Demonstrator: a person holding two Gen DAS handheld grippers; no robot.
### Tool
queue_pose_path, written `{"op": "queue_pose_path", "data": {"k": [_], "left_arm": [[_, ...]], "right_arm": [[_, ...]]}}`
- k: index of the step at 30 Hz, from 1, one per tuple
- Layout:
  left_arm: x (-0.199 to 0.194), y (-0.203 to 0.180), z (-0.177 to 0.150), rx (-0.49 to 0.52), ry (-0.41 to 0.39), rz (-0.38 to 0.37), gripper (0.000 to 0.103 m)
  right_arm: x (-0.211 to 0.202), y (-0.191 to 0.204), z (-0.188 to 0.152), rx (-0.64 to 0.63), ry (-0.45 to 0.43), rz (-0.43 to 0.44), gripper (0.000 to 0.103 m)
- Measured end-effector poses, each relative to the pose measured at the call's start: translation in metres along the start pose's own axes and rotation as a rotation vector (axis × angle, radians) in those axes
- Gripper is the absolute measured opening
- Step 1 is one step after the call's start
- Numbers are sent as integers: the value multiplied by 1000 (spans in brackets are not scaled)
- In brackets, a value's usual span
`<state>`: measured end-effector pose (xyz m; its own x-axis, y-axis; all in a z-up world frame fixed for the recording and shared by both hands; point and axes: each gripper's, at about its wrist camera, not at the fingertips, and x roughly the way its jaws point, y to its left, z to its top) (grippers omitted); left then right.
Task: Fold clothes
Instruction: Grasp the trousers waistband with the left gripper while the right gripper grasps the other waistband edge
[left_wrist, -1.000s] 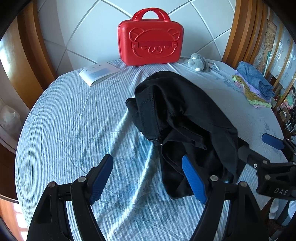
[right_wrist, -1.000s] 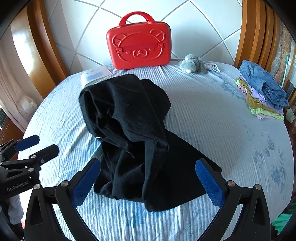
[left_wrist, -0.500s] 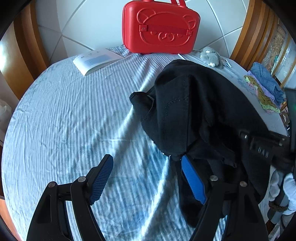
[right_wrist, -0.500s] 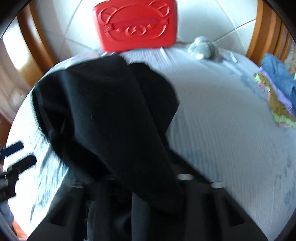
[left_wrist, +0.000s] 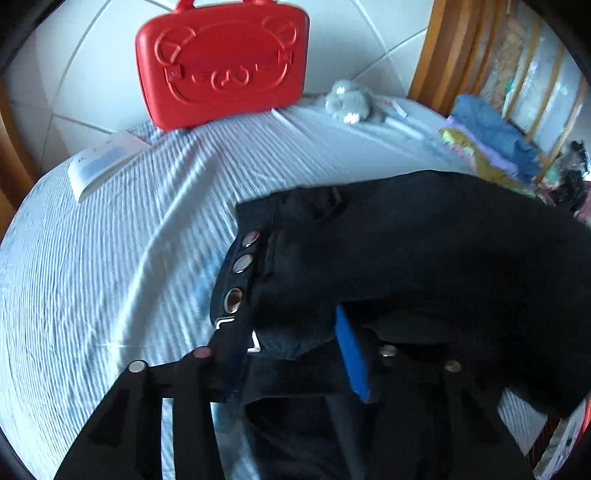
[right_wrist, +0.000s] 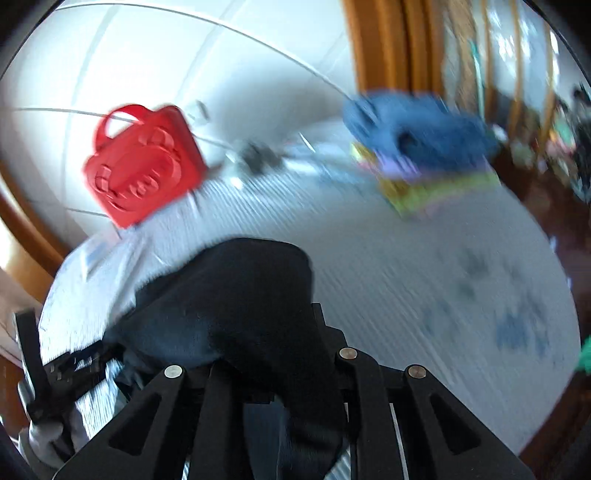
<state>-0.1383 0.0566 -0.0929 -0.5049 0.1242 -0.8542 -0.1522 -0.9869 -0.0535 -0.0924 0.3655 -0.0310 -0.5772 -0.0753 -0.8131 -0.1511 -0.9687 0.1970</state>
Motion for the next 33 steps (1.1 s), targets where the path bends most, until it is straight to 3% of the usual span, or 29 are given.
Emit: {"op": "queue_pose_path", "data": {"k": [4, 5, 6, 7, 8, 9, 10, 11, 17, 27, 33], "left_arm": [[-20, 8, -10, -39, -11, -35, 31], [-25, 12, -15, -50, -2, -51, 18], [-30, 16, -19, -61, 7, -66, 18], [-35, 21, -23, -75, 18, -90, 19], [-39, 26, -26, -91, 28, -118, 26], [-43, 31, -28, -107, 31, -129, 34], [-47, 36, -30, -124, 31, -133, 50], [-50, 41, -30, -133, 21, -131, 57], [-32, 61, 4, -158, -7, -86, 58], [67, 57, 68, -134, 81, -106, 58], [97, 56, 78, -137, 112, -94, 58]], "right_arm": [[18, -26, -39, -9, 161, 0, 13], [18, -27, -44, -16, 179, 9, 14], [15, -26, -46, -32, 182, 8, 19], [12, -25, -46, -49, 183, 6, 30], [7, -22, -45, -78, 176, -1, 38], [4, -18, -42, -111, 159, -6, 58], [1, -14, -38, -143, 141, -11, 72], [0, -11, -36, -166, 132, -15, 73], [6, -15, -37, -143, 159, -2, 73], [19, -32, -53, -94, 212, -11, 73], [27, -41, -57, -44, 230, -14, 74]]}}
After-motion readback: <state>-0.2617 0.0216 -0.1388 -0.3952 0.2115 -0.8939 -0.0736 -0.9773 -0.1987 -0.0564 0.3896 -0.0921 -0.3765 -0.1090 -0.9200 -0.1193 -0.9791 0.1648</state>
